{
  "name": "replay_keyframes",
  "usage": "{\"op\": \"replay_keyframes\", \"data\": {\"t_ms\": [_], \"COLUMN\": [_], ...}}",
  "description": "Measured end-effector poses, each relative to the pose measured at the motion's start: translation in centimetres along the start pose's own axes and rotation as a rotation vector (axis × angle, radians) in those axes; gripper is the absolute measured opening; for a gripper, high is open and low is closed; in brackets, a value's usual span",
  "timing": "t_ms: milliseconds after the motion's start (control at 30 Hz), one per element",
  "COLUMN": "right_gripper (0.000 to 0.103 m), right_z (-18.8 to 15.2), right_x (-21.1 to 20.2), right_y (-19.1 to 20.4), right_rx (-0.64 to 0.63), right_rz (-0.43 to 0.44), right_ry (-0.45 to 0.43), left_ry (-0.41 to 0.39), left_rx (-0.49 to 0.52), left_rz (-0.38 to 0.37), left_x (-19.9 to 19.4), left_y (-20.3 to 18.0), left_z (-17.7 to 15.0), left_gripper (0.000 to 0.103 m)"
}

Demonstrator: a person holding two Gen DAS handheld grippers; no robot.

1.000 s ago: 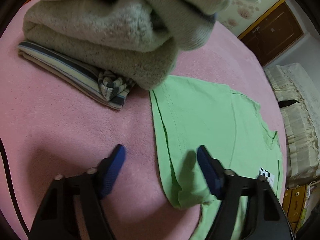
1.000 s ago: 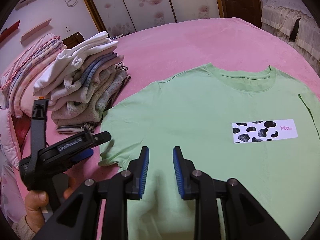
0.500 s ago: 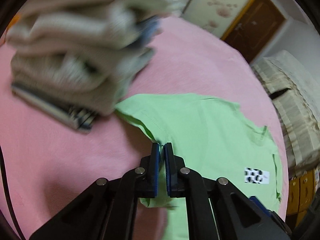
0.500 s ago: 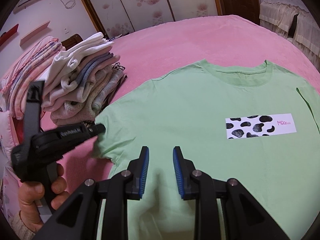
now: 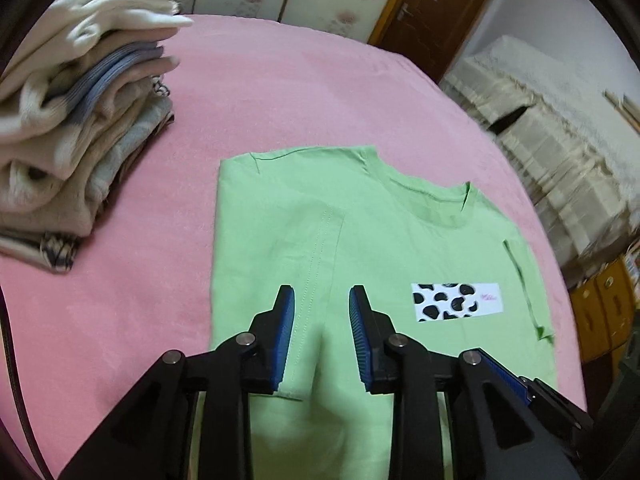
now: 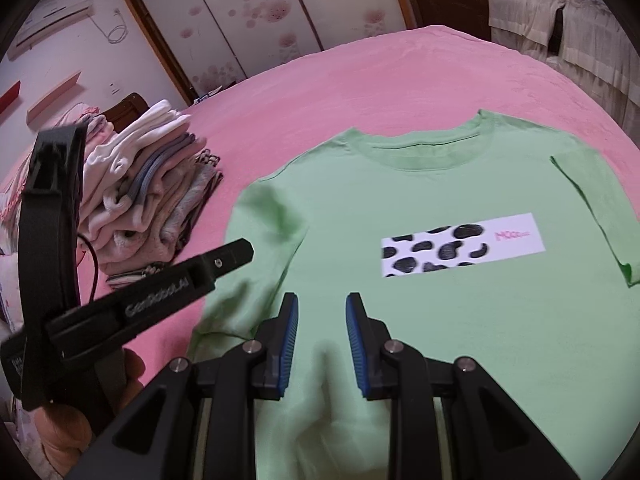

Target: Fold small clothes

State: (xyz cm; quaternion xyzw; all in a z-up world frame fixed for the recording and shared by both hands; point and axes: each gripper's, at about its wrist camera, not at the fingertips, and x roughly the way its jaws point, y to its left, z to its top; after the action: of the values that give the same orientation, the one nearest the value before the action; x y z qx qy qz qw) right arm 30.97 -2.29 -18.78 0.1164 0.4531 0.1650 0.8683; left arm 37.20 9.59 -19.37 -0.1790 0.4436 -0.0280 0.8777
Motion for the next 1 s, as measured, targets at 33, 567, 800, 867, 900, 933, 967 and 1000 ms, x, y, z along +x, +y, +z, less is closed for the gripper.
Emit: {"op": "replay_keyframes", "data": {"t_ms": [33,567,800,867,900,933,967,1000], "right_gripper": [0.025,0.025,0.025,0.025,0.025,0.025,0.025,0.025], "right_z": [0.1,2.9,1.8,1.0,0.5,0.2,-0.1,-0.5], "right_x": [-0.1,0.3,1.6,2.0,2.3,2.5,2.8,3.2], "right_y": [-0.2,1.6,3.3,3.6,3.8,4.0,4.1,4.3], "right_rx": [0.004,-0.057,-0.075,-0.085,-0.088,-0.090,-0.090,-0.090], "right_rz": [-0.001,0.088,0.139,0.141,0.145,0.151,0.156,0.160], "right_ry": [-0.002,0.040,0.107,0.129,0.140,0.149,0.159,0.171], "left_ry": [-0.011,0.016,0.016,0.005,0.002,0.002,0.001,0.004], "left_rx": [-0.017,-0.051,-0.055,-0.051,-0.049,-0.048,-0.048,-0.046], "left_rz": [-0.007,0.049,-0.021,-0.033,-0.037,-0.037,-0.038,-0.038], "left_x": [-0.8,-4.7,-3.7,-3.6,-3.5,-3.3,-3.1,-2.8], "left_y": [0.7,8.9,8.2,7.8,7.6,7.5,7.4,7.4], "left_z": [-0.2,-6.2,-6.2,-5.8,-5.5,-5.3,-5.1,-4.8], "left_gripper": [0.026,0.026,0.026,0.026,0.026,0.026,0.026,0.026]}}
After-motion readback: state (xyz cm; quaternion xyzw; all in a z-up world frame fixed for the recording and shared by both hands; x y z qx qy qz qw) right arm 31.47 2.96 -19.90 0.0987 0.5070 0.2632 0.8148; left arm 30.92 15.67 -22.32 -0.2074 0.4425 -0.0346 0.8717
